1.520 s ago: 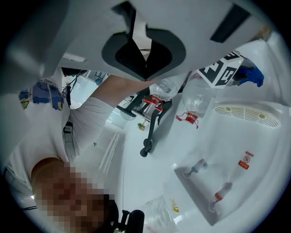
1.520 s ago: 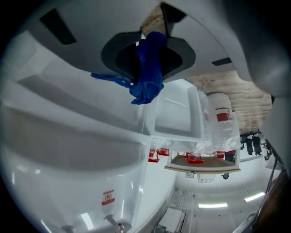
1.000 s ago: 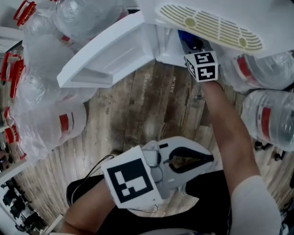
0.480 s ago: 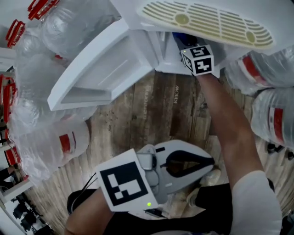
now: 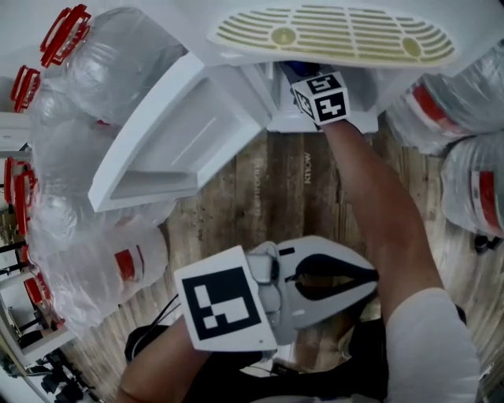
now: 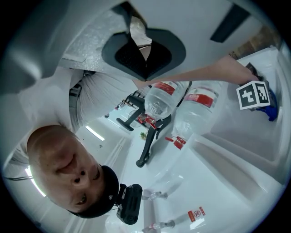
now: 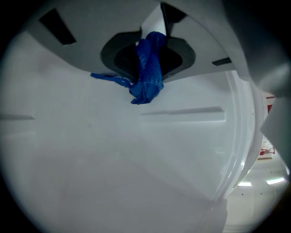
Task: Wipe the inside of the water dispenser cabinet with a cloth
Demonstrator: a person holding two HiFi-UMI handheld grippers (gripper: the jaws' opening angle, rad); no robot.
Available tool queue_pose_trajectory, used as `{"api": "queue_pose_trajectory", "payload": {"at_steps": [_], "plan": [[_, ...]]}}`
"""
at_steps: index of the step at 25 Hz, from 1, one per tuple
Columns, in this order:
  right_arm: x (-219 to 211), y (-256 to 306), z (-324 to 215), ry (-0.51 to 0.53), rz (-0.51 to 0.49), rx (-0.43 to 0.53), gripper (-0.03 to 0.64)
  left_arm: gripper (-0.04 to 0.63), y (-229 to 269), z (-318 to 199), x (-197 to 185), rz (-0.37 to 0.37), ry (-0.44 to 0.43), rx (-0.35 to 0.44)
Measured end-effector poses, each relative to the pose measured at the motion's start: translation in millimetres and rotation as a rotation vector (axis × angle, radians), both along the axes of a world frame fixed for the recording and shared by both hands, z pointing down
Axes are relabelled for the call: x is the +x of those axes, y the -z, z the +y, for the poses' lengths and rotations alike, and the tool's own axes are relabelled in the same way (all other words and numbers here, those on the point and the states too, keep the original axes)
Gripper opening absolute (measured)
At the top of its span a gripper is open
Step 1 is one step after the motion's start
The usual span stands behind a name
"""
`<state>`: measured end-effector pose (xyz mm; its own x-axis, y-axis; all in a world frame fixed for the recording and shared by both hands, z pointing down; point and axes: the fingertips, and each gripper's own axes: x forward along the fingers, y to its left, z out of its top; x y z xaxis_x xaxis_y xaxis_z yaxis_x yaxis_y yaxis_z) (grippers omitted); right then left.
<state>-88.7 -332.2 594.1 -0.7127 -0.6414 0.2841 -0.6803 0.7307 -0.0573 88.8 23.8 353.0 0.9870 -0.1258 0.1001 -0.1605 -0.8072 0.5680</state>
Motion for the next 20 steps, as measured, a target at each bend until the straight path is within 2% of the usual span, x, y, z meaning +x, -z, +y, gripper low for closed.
{"api": "queue_pose_trajectory", "payload": {"at_steps": [4,9,16,20], "plan": [[-6,-3,5,0.02,-0.001,0.022,0.081,0.003,-1,1,-1,0.003,-0.005,-0.007],[-8,1,36,0.063,-0.016,0.007,0.083,0.003,-2,5,1,0.015,-0.028,-0.037],[-5,8,80,0.127,-0.018,-0.004,0.083,0.003,-4,4,6,0.017,-0.046,-0.034],[3,8,87,0.142,-0.045,-0.013,0.083,0.003,-5,4,7,0.015,-0.05,-0.042]]}}
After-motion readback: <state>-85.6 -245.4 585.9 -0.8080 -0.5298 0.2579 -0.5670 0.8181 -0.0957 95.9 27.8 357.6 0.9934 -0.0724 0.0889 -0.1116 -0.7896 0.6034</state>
